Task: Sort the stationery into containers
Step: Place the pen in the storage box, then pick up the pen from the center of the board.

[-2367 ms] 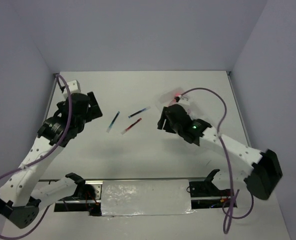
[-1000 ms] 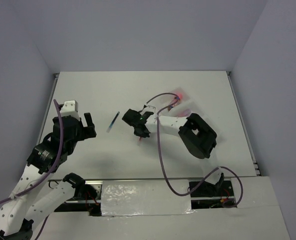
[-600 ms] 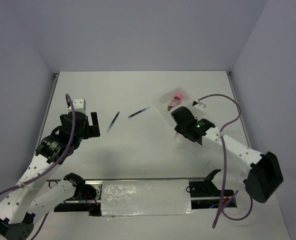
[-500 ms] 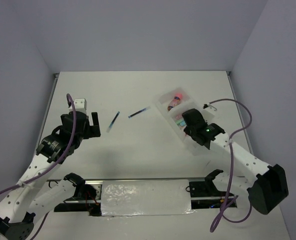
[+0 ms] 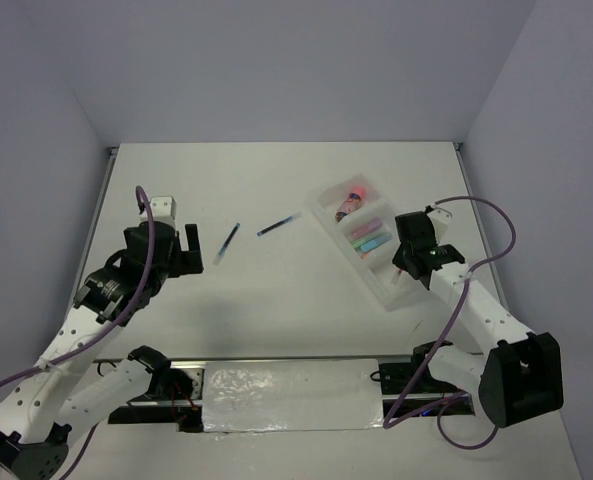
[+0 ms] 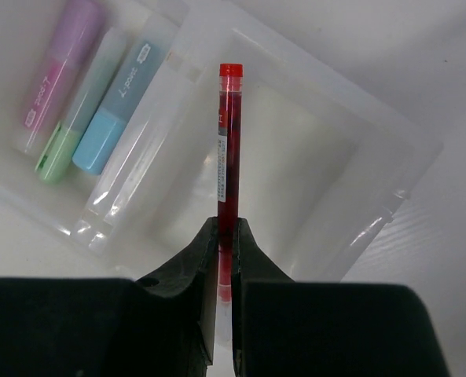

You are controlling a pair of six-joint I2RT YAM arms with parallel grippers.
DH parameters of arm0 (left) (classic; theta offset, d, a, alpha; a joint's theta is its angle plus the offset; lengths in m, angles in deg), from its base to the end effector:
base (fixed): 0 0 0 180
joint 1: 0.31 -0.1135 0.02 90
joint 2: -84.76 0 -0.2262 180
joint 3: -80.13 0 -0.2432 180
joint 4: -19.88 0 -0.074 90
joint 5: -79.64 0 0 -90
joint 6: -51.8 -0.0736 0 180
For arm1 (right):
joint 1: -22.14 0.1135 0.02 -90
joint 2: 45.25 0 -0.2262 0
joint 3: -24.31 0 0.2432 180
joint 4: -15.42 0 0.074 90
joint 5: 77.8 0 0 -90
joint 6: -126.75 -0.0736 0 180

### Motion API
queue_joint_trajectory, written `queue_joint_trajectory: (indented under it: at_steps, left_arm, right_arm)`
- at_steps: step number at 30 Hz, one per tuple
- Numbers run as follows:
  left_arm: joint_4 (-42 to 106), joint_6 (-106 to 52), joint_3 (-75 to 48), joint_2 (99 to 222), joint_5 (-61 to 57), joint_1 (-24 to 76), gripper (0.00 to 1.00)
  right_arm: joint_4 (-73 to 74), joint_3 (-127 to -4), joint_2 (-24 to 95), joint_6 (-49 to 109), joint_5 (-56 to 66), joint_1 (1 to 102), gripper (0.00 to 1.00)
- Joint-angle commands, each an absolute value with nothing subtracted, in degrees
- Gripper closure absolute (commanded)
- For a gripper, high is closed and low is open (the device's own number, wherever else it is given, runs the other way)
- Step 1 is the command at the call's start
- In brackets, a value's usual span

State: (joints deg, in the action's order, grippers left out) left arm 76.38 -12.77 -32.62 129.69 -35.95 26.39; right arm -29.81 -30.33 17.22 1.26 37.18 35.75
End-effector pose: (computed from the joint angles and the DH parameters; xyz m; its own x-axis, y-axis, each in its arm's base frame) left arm 0.1938 -0.0619 0.2867 -0.4902 -0.1870 -0.8513 -0.1378 0.9811 -0.1361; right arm 0.2415 0.0265 0.1685 -0.6131 0.3930 -0.6853 0.4782 0.8751 0.0741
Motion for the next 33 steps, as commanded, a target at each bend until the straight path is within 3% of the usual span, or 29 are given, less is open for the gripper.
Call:
queue_joint_trajectory:
  at_steps: [1,4,7,8,10,13,23,27,33]
  left_arm:
    - [74.33,-14.21,-32.68,129.94,-35.15,26.06,0.01]
    - [74.68,-14.12,-32.15,130.81,-35.59,26.15,0.01]
    - [75.21,-13.16,-31.01,134.05,-37.17,26.15,0.01]
    - [75.64,-11.76,-30.40,137.20,-37.69,26.15,0.01]
    - [76.87,-8.17,-28.38,141.17,-37.17,26.06,0.01]
    - [76.27,-3.68,-26.52,149.78,-34.71,26.06,0.01]
    - [60.46,-4.79,-25.47,172.63,-34.54,21.41,0.01]
    - [54.74,-8.92,-24.50,179.67,-27.35,19.21,0.10]
    - [52.71,-11.22,-20.20,188.64,-26.71,18.94,0.24]
  right_arm:
    - [-26.82,-30.76,16.45,5.81,33.83,35.50,0.92]
    - [-26.64,-29.96,15.31,6.07,33.12,35.67,0.90]
    - [-26.73,-29.00,13.64,6.16,33.30,35.50,0.67]
    - [-27.42,-29.00,12.94,5.99,33.65,35.50,0.52]
    - [-27.96,-29.35,12.23,6.07,33.91,35.50,0.39]
    - [-29.28,-30.84,10.82,6.86,33.92,35.59,0.32]
    - [-30.33,-33.66,2.39,11.17,19.15,36.47,0.29]
    - [-31.38,-33.92,-1.12,12.22,15.64,36.73,0.28]
    - [-32.18,-34.53,-3.24,12.75,13.70,37.08,0.28]
